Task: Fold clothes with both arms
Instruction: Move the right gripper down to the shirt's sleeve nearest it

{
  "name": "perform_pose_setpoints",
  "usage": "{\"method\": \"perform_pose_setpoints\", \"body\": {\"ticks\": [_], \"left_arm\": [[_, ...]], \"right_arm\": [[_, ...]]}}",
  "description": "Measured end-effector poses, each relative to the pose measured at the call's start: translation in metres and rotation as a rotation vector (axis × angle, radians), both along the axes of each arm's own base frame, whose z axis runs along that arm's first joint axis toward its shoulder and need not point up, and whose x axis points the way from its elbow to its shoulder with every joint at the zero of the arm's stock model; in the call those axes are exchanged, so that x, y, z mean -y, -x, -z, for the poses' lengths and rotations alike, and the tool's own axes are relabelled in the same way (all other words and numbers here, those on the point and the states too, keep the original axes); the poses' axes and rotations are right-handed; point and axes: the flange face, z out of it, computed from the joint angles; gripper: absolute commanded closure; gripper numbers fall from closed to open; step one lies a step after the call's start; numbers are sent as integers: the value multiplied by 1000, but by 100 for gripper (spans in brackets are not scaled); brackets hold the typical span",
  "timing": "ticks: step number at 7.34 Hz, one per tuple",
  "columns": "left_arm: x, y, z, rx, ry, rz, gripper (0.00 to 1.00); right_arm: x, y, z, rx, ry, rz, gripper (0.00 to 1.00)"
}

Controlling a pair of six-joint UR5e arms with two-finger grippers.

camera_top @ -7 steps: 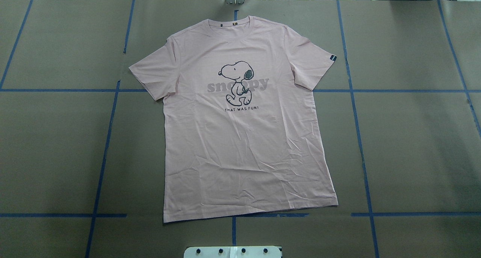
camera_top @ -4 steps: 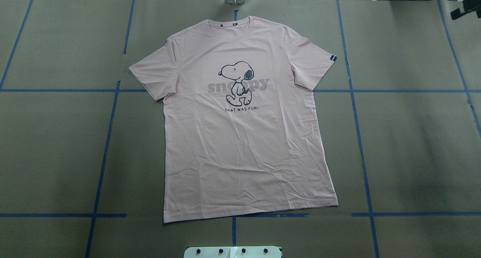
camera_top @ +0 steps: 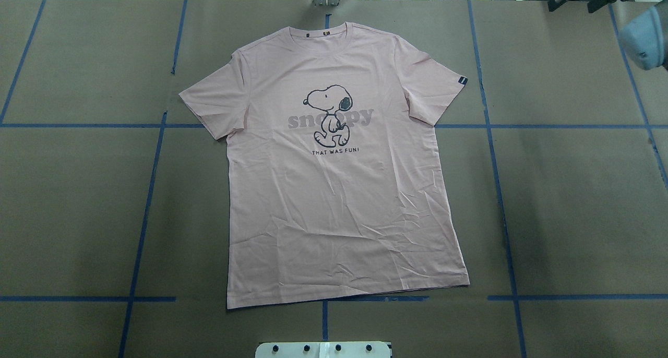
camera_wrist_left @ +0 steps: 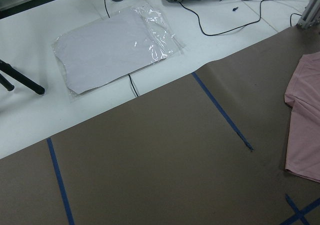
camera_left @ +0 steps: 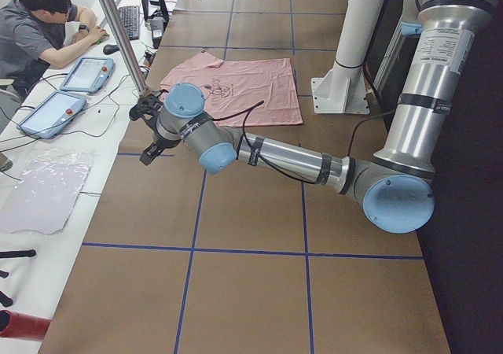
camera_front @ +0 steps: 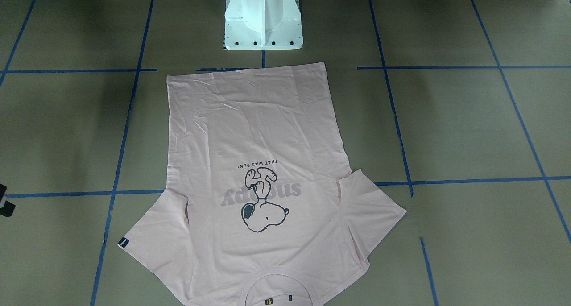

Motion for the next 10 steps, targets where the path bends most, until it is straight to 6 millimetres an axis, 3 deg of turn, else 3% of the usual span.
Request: {"method": "perform_pose_setpoints", "body": {"ticks": [1,2,3,5,7,10], "left_arm": [[0,-4,1,-1,-6,-6,0],[-1,-7,2,-3,-9,-9,0],[-1,-10,4,-5,-11,-14,0],[-1,-12,6,-6,-15,-18,0],[-1,-14,7,-7,-16,-21,0],[-1,-16,6,-7,-17,-24,0]], "right_arm": [[4,31,-2,12,-9,-51,9],[4,68,-13,28,-23,-97,23],[-2,112,-25,23,-32,-143,28],[-18,184,-36,12,-11,-240,31],[-26,218,-56,20,-12,-273,34],[-31,244,-87,-21,-13,-287,38]]}}
